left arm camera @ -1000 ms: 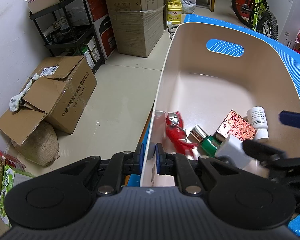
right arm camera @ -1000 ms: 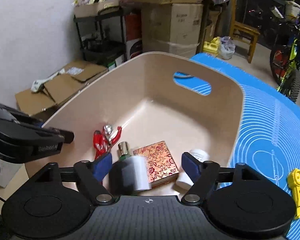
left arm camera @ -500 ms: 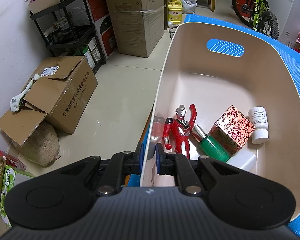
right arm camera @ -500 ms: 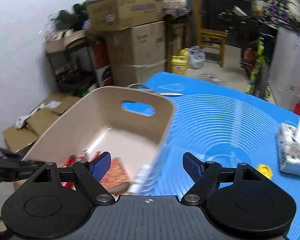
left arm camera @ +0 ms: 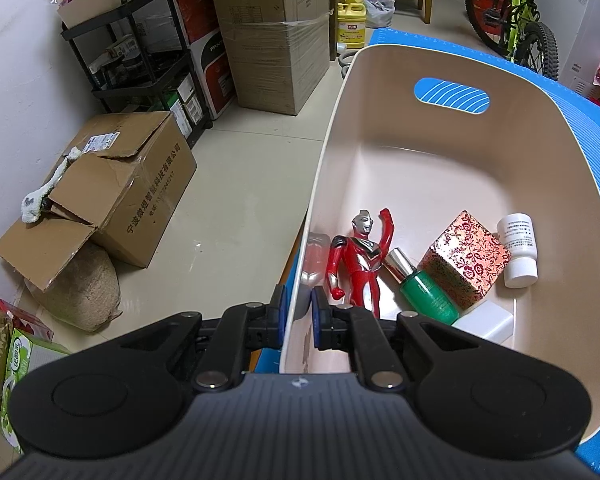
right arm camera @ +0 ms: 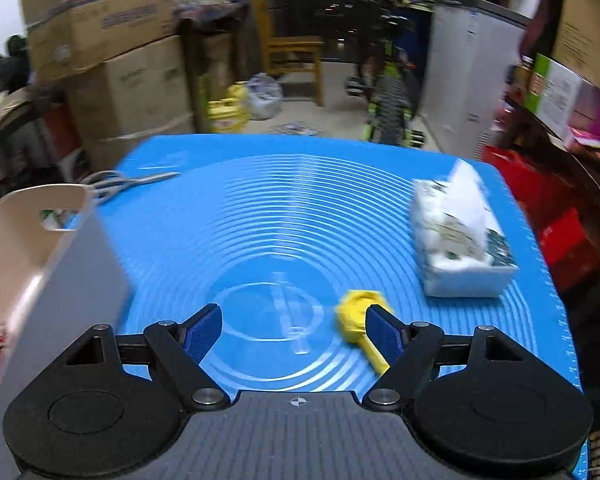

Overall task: Organize rigid objects
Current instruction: 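Move the right tool to the yellow plastic toy and grasp it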

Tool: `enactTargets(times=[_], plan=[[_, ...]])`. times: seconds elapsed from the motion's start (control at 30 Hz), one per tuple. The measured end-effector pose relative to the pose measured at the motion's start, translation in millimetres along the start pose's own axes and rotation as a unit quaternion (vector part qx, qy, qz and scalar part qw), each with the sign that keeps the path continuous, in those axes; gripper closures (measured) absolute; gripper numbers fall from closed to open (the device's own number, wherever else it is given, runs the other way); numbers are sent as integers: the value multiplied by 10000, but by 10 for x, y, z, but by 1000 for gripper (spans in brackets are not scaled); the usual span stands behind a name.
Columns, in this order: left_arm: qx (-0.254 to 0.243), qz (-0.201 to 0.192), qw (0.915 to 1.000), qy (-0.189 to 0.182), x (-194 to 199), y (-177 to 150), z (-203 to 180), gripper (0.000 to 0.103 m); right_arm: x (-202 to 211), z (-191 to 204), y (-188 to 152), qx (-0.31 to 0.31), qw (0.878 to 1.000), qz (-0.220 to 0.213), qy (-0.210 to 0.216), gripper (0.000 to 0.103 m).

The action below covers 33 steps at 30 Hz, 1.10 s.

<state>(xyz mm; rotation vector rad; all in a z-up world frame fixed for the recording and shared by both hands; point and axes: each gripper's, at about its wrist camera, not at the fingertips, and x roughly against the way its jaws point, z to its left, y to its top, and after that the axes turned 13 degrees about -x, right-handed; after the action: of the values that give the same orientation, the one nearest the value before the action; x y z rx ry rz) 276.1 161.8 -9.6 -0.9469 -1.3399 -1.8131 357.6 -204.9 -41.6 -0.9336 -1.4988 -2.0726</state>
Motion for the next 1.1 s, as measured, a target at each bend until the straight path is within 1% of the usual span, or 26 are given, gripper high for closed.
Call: enactTargets(times=[0.13,0.23,0.37,0.5,0.63,0.77,0.8,0.9,1.0,1.03,1.07,1.1], plan=[[-14,15,10000,24,0,9,-16,88,-178,-222,33,0,9998,119,-145,21],[-14,31,10000,45,-2,18,-26,88,-317,-333,100,32,9995,108,-303,21],[-17,42,10000,83,-2,19,-40,87,-504,-437,112,-5,9993,203,-312,21],[-26,48,9999,86,-4,17,-44,87,-656,-442,86,368,9981,242,-419,21],[-28,48,9999,91,2,14,-43,87,-785,-426,81,471,9977,355,-347,21],[-20,47,10000,86,1,16,-43,87,-918,-353,32,747,9958,433,-314,21],[-15,48,10000,82,2,17,-43,87,-919,-341,23,777,9959,349,-299,21],[-29,46,9999,88,2,15,-42,87,-944,-355,36,672,9969,344,-201,22],[-22,46,10000,82,4,21,-37,87,-935,-388,32,516,9981,342,-6,31],[-21,47,10000,84,4,21,-37,87,-927,-387,19,470,9983,335,73,36],[-24,48,9999,89,4,21,-37,87,-917,-375,2,469,9984,308,89,40],[-28,48,9999,92,4,20,-35,87,-911,-358,-8,498,9983,285,99,42]])
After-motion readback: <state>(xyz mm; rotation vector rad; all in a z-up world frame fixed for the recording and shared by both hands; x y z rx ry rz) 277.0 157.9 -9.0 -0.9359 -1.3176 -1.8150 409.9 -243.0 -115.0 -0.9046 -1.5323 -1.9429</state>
